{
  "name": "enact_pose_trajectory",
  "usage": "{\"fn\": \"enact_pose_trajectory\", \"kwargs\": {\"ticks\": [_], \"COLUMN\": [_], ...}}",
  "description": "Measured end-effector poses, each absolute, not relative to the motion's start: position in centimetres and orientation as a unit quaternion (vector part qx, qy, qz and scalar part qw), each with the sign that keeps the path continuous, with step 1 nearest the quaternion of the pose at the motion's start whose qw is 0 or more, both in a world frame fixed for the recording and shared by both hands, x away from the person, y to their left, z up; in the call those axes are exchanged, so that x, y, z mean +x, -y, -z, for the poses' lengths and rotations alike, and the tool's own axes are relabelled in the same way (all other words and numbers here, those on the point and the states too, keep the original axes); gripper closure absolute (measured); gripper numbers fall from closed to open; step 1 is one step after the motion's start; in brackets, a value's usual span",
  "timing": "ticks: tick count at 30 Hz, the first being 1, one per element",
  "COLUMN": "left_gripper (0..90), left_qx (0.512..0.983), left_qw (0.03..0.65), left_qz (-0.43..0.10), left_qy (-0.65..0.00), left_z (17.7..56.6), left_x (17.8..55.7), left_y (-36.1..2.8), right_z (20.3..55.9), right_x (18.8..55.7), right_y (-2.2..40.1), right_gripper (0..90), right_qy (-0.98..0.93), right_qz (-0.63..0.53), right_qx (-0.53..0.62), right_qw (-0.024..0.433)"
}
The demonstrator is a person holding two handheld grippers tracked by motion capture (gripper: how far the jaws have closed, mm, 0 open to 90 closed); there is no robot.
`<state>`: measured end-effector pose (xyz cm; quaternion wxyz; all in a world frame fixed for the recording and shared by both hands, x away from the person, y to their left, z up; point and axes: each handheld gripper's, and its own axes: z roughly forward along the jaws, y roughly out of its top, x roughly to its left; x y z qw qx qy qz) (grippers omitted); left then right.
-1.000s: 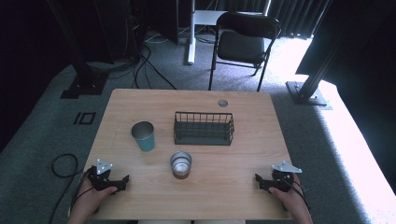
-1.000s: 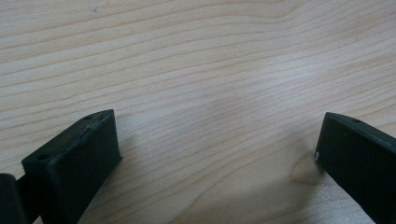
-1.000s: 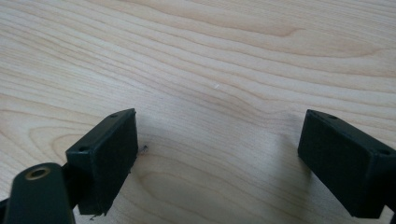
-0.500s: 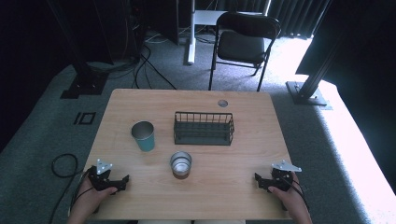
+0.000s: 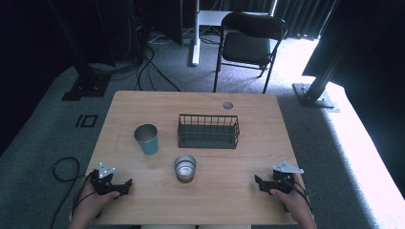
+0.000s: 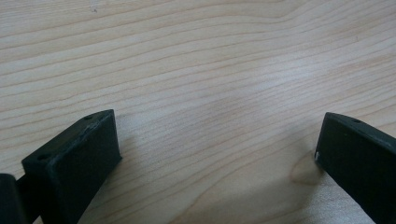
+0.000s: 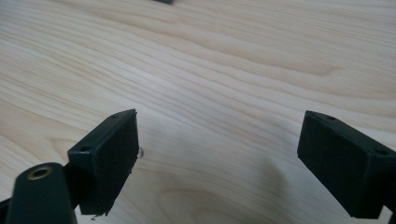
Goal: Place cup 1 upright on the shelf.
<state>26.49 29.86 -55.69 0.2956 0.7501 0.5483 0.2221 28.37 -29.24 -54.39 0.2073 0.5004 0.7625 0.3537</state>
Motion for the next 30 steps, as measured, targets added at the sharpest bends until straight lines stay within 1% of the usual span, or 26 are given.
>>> {"fn": "enact_pose_trajectory", "kwargs": {"ticks": [11, 30], "left_gripper": [0.4, 0.4], "left_qx": [0.750, 0.750], "left_qw": [0.296, 0.295], "left_qz": [-0.222, -0.222], "left_qy": [-0.548, -0.548], "left_z": [55.7, 55.7], "left_x": [26.5, 26.5], "left_y": [-29.9, -29.9], "right_z": [53.9, 54.3], "right_x": [28.8, 29.6], "right_y": [26.6, 21.3], "right_gripper": [12.2, 12.2], "right_qy": [-0.779, -0.809], "right_qz": [-0.377, -0.402], "right_qx": [0.463, 0.400], "right_qw": [0.192, 0.158]}}
